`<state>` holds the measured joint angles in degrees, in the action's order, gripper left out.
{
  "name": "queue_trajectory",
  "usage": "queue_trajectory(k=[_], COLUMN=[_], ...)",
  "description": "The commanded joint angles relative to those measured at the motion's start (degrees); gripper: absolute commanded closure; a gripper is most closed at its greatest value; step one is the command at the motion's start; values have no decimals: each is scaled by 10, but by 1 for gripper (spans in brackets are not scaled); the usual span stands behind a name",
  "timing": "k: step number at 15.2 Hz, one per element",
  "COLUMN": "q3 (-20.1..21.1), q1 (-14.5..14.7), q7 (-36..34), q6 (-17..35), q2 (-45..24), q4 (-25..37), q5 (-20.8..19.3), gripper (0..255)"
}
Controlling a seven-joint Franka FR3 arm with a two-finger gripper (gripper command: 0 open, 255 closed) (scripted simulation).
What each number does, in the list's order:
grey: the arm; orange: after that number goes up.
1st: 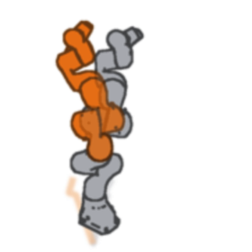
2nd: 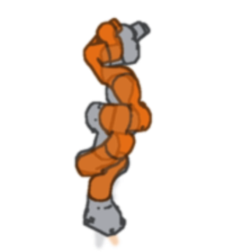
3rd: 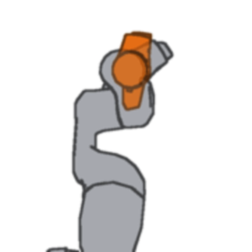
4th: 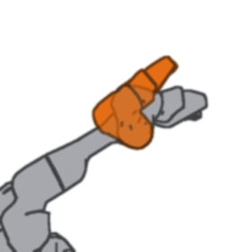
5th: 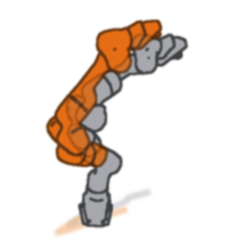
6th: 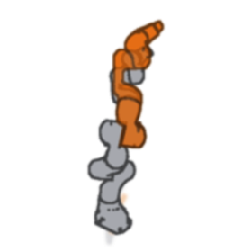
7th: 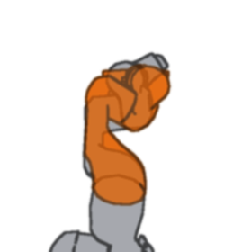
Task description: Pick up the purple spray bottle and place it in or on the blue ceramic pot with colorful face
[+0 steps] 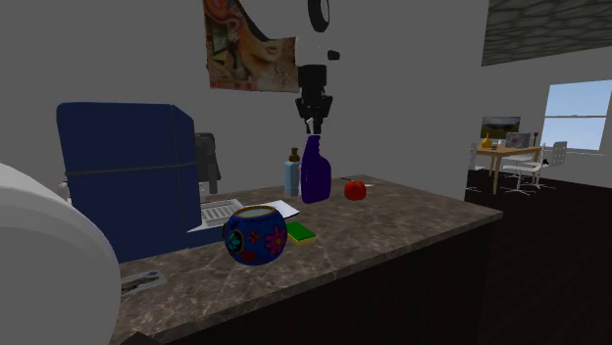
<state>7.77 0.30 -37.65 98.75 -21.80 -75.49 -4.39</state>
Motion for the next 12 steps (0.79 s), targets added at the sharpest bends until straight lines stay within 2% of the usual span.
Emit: queue_trajectory(k=[1, 11, 12], q3=[0, 0, 3], q1=[1, 7, 12], q7=[0, 2, -6], q6=[-18, -109, -112], q2=[-2, -29, -15], q4=[20, 138, 127], q5=[0, -3, -3], gripper=[255, 255, 255])
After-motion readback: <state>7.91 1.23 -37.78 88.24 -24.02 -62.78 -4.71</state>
